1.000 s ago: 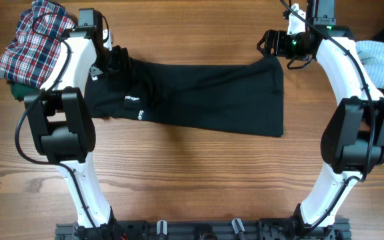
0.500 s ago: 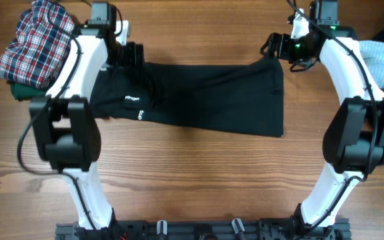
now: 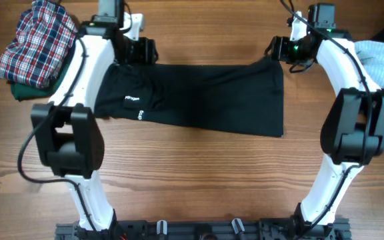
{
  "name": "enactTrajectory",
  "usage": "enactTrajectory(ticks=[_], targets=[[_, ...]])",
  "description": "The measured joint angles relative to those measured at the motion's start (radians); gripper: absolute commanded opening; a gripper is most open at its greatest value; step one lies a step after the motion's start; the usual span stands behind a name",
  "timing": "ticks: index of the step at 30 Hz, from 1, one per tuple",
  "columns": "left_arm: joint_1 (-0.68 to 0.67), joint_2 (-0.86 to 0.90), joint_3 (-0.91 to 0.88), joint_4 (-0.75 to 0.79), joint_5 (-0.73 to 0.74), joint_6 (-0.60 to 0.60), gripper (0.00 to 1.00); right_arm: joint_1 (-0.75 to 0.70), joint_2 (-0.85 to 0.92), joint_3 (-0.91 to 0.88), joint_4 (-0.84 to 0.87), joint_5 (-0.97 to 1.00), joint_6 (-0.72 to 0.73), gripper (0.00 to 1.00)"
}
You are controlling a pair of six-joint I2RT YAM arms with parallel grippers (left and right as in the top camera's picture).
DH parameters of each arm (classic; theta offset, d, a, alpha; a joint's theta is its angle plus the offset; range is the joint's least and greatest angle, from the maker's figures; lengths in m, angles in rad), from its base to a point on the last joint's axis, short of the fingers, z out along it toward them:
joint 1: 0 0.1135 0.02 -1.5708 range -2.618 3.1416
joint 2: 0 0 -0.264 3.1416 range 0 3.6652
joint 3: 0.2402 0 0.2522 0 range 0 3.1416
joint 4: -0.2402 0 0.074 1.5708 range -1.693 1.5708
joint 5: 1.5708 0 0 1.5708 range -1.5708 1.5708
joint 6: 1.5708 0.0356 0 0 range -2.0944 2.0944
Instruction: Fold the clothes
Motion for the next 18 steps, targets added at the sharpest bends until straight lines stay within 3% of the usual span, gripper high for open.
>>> enactTrajectory(ticks=[11,18], targets=[[-0.023,0.059,-0.040,-0.002,-0.027,0.000,0.72,0.017,0.031,0.000,0.026,0.012,-0.005,0.74],[-0.023,0.060,-0.045,-0.001,-0.031,0.000,0.72,0.020,0.071,0.000,0.087,0.036,-0.009,0.67]])
